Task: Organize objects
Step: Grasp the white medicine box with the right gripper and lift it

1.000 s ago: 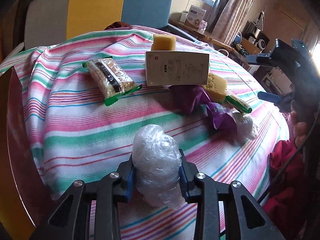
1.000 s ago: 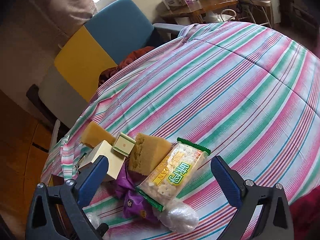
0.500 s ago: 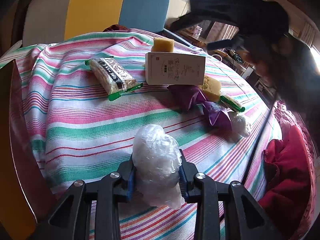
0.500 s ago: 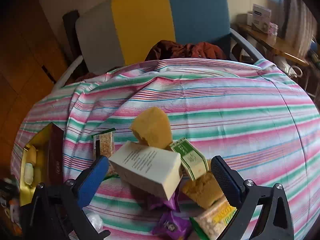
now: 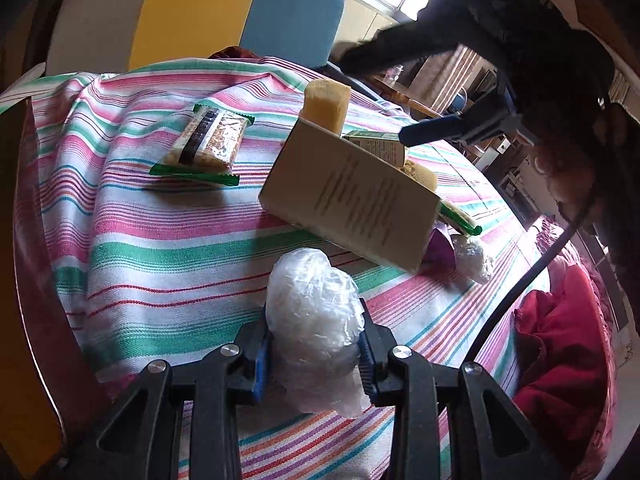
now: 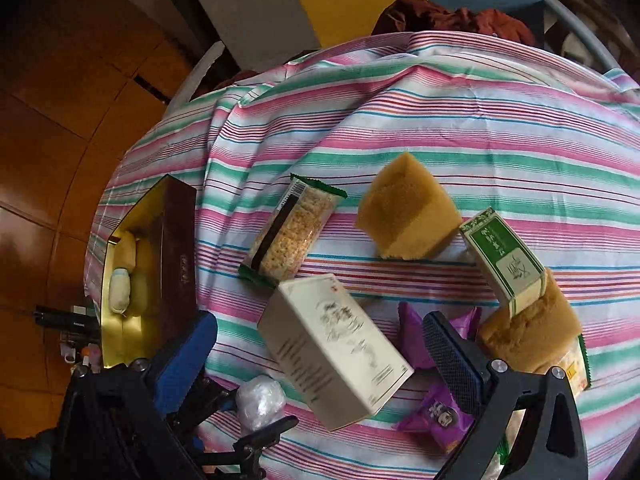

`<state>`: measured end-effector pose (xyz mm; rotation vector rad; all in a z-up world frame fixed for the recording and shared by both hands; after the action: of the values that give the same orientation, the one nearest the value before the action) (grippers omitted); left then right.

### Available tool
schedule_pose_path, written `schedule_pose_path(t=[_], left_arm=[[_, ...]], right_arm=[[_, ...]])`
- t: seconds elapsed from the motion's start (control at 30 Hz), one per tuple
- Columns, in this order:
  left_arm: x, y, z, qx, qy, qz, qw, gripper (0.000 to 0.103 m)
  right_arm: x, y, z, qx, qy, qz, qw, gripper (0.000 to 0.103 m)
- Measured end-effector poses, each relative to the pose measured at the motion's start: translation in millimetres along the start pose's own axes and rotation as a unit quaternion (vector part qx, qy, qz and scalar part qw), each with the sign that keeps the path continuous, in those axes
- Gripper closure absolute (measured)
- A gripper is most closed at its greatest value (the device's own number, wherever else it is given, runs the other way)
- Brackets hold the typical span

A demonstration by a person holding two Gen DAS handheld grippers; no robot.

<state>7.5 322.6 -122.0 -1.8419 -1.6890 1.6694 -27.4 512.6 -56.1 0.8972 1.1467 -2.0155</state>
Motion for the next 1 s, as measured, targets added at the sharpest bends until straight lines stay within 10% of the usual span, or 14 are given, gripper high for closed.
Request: schedule_pose_path(t=[0.93, 1.0], left_arm=[[-23.9, 16.2, -7.6, 0.049, -0.04, 0.003, 0.998, 0.068], [-24.7, 17.2, -9.3, 0.056, -0.043, 0.003, 0.9975, 0.069]], right_arm=[[26.0, 60.7, 35.2, -0.126, 0.068, 0.021, 0.989, 0.008], [34.5, 65.7, 35.3, -0.141, 0.082, 0.019, 0.986, 0.032]])
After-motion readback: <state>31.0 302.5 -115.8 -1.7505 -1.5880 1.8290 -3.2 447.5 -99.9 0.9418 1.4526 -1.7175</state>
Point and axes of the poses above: each gripper's, at about its wrist camera, not at the fingertips, and x roughly the way its jaws point, z to its left, y to its underside, the point moved 3 cm from there along x, roughly the way its jaws point, and after that the axes turned 10 degrees about -z, right-handed, at the moved point
